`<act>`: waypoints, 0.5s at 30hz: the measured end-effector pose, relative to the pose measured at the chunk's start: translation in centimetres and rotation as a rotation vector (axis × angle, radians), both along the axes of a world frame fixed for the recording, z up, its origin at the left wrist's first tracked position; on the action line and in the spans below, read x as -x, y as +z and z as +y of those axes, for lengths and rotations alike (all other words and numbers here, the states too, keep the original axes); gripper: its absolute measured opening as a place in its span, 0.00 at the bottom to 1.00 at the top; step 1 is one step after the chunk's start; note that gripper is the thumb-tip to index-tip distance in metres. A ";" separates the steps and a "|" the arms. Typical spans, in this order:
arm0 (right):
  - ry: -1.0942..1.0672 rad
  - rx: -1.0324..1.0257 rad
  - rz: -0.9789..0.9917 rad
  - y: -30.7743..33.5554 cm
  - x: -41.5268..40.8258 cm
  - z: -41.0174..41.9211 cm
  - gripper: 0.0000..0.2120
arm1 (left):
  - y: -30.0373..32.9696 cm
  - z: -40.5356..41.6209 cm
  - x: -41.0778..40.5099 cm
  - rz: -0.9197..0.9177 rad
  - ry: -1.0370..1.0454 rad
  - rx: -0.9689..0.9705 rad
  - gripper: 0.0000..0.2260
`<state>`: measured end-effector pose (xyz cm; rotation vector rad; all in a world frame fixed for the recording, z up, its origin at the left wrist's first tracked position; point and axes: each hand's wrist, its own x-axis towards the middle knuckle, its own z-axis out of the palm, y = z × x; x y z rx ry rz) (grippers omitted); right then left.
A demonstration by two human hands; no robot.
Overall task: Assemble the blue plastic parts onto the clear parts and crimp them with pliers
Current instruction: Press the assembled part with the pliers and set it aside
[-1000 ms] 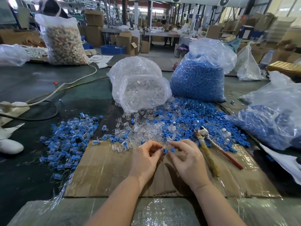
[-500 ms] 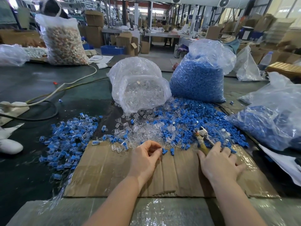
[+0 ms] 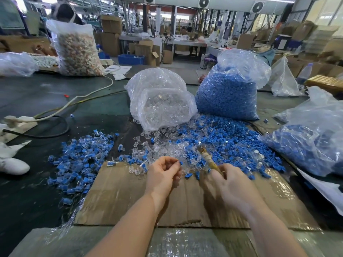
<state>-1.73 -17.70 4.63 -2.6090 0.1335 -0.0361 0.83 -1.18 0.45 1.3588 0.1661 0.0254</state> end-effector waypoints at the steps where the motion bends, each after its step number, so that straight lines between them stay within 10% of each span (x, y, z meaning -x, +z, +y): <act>1: 0.041 -0.075 0.031 0.4 0.2 0.3 0.12 | 0.1 0.0 -0.2 0.020 0.020 0.033 0.02; 15: 0.205 -0.460 0.350 1.5 0.9 1.5 0.15 | 1.2 0.9 -1.3 0.076 0.097 0.027 0.03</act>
